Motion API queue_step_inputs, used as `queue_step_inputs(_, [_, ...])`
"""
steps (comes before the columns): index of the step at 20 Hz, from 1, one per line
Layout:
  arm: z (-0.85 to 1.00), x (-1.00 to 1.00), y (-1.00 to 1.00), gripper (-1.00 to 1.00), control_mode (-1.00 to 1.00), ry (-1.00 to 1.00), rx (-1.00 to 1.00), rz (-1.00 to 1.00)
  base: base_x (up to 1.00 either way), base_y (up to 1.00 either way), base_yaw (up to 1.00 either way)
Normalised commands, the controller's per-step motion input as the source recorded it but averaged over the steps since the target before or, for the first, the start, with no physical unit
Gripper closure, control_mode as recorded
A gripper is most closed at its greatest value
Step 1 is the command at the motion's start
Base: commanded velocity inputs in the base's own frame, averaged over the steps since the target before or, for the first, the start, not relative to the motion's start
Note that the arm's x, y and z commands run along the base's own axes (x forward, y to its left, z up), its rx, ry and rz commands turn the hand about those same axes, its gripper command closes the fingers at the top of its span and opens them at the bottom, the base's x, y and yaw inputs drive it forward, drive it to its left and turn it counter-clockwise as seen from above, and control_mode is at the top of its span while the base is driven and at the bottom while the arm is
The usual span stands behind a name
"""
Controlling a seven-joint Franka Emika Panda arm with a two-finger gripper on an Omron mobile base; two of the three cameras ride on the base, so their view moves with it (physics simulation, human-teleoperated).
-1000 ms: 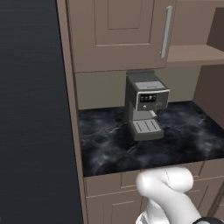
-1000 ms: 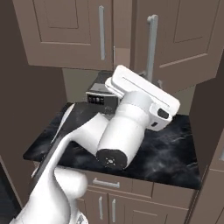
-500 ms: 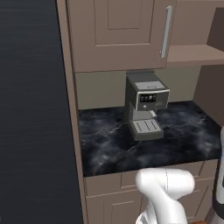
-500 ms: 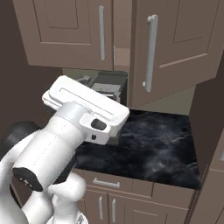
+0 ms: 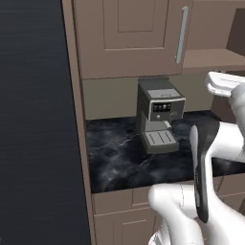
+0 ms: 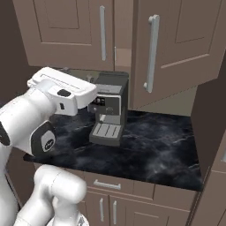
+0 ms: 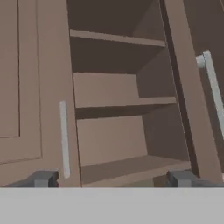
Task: Move the ketchup and shaker from the cabinet to the dining counter.
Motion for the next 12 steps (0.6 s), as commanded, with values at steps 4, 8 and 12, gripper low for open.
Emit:
queue_step_inputs(4, [0.00, 1.00, 0.08, -1.00, -1.00, 0.30, -0.01, -0.16, 0.00, 0.00, 0.00])
queue_step_inputs(8, [0.00, 1.00, -0.11, -1.00, -1.00, 0.31, 0.00, -0.29, 0.00, 0.00, 0.00])
queue_step_inputs(12, [0.00, 0.95, -0.56, -1.00, -1.00, 0.24, 0.00, -0.32, 0.00, 0.00, 0.00])
